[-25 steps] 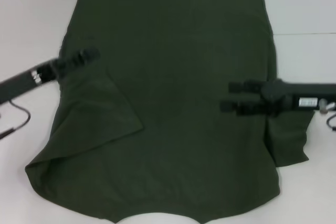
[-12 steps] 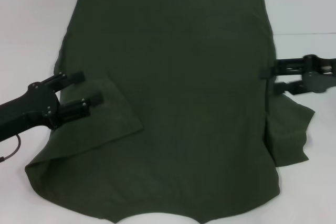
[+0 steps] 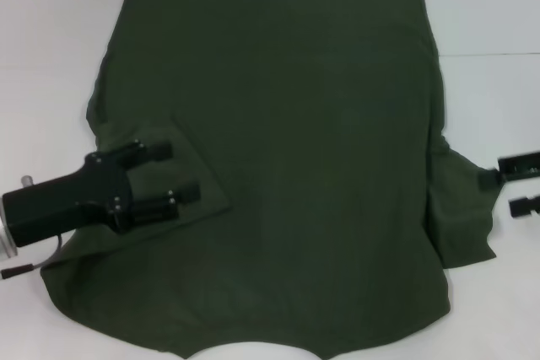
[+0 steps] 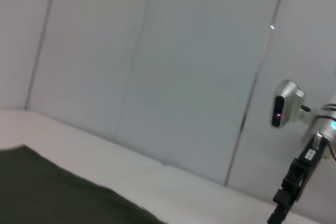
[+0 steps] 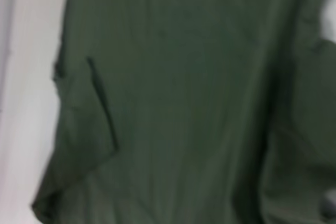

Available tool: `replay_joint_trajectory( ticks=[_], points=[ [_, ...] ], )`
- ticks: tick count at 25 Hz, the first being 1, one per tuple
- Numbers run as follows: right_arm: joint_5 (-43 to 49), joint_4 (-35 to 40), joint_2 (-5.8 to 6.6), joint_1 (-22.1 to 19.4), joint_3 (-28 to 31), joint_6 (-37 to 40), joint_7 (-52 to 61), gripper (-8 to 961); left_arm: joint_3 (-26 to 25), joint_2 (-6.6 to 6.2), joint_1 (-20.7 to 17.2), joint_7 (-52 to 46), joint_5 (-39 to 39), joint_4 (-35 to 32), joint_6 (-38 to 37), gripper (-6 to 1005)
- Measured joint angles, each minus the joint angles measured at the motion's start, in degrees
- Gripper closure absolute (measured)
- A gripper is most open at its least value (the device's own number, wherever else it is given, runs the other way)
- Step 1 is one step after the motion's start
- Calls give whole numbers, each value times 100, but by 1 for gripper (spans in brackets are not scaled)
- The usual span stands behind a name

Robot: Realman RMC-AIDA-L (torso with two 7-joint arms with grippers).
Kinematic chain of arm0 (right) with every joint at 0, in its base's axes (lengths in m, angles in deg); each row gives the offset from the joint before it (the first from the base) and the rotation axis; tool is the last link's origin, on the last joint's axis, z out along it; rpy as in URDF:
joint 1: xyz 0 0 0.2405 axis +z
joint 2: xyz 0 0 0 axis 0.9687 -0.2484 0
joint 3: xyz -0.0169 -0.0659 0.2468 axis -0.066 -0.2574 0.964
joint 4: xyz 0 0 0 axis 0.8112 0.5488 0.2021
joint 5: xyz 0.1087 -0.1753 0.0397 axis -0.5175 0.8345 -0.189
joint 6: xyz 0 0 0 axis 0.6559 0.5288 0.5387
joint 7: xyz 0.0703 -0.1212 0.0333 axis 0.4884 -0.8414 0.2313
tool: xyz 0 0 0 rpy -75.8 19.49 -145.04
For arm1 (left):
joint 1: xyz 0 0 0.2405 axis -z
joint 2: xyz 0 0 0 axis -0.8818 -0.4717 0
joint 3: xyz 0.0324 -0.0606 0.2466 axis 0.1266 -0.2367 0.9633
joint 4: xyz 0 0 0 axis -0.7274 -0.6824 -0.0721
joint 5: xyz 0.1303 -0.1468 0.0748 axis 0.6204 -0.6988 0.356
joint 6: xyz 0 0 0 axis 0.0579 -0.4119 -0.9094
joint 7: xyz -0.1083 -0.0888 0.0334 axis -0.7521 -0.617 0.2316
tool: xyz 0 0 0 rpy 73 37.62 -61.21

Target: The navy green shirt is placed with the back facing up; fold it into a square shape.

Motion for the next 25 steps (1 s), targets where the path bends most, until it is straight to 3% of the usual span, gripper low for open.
replay_joint_trajectory(
  ticks=[8, 25],
  points=[
    [420, -10, -3, -95, -42, -216, -132, 78, 263, -10, 36, -43, 18, -2, 163, 115],
    [537, -273, -239, 87, -107, -811, -572, 83, 331, -14, 162, -184, 876, -121, 470, 120]
  ],
)
